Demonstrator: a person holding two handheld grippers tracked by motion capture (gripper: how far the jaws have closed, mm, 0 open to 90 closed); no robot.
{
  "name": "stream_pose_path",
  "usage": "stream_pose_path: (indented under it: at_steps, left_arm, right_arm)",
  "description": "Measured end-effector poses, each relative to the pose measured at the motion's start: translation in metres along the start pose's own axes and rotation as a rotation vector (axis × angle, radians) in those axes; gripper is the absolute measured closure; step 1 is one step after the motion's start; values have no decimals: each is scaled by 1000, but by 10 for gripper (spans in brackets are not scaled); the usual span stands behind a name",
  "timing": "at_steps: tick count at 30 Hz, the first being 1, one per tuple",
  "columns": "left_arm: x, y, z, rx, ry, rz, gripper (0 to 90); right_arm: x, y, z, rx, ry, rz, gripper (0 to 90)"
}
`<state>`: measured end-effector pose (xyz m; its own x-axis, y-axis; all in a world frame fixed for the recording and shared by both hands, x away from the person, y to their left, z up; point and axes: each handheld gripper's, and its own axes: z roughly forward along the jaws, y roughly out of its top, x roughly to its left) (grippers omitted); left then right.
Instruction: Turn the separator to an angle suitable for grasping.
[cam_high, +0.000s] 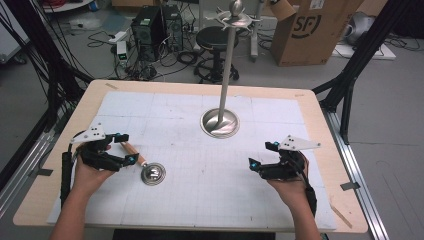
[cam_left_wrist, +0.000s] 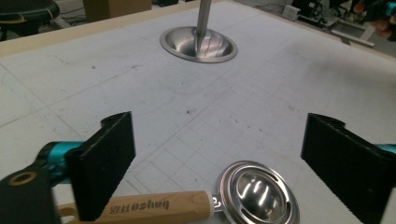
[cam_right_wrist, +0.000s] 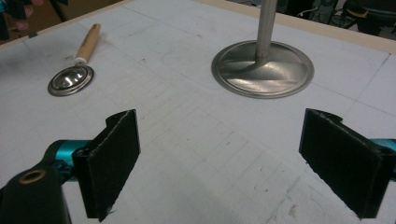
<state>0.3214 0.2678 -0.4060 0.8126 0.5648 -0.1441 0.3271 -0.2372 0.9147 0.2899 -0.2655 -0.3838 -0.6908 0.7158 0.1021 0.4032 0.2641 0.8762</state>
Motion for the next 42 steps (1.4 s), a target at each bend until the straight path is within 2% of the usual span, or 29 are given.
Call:
stream_pose_path:
  at_steps: [3, 7, 8, 10, 11, 12, 13, 15, 16, 17, 20, 21, 22, 25, 27, 29, 34, 36, 41, 42]
  left_arm:
    - [0, 0, 2, 7, 7, 8, 156]
    - [5, -1, 3, 1, 26, -17, 295]
    - [8, -1, 3, 0, 46, -30, 295]
    - [15, 0, 5, -4, 90, -61, 405]
    - [15, 0, 5, -4, 90, -61, 439]
    - [21, 3, 9, 23, 116, -76, 471]
    - [22, 5, 11, 42, 135, -70, 490]
    - [23, 7, 14, 54, 143, -64, 567]
    - [25, 9, 18, 82, 151, -51, 592]
    - [25, 9, 18, 82, 151, -51, 608]
    - [29, 8, 26, 133, 181, -58, 691]
    - [29, 8, 26, 133, 181, -58, 711]
    - [33, 8, 29, 168, 196, -54, 726]
    - [36, 6, 31, 182, 220, -62, 772]
    - [39, 2, 34, 221, 249, -64, 798]
    - [41, 0, 34, 243, 256, -64, 838]
    - [43, -2, 34, 275, 278, -72, 872]
    - [45, -3, 34, 277, 275, -82, 878]
    - [46, -6, 39, 301, 269, -73, 893]
    - [46, -8, 41, 322, 270, -68, 895]
  right_arm:
    - [-1, 0, 1, 0, -3, 5, 115]
    - [0, 0, 2, 10, 2, 1, 115]
    - [-1, 0, 3, 13, 3, 1, 115]
    - [0, 0, 3, 16, 5, 7, 115]
    - [0, 0, 3, 16, 5, 7, 115]
    - [-1, -1, 3, 15, 8, 1, 115]
    - [0, -1, 3, 15, 10, 2, 115]
    - [0, -1, 3, 16, 8, -2, 115]
    - [1, -1, 3, 18, 6, -1, 116]
    - [1, -1, 3, 17, 7, -3, 116]
    - [1, -1, 3, 21, 8, 0, 116]
    - [1, -1, 3, 21, 8, 0, 116]
    - [2, -2, 4, 25, 7, -3, 116]
    - [3, -2, 6, 29, 2, -24, 118]
    - [4, -2, 6, 30, 6, -31, 118]
    - [5, -2, 7, 38, 2, -27, 118]
    - [4, -4, 8, 46, 1, -27, 118]
    - [4, -4, 8, 50, 0, -23, 118]
    - [4, -6, 9, 56, -1, -23, 118]
    - [4, -6, 9, 61, -3, -20, 118]
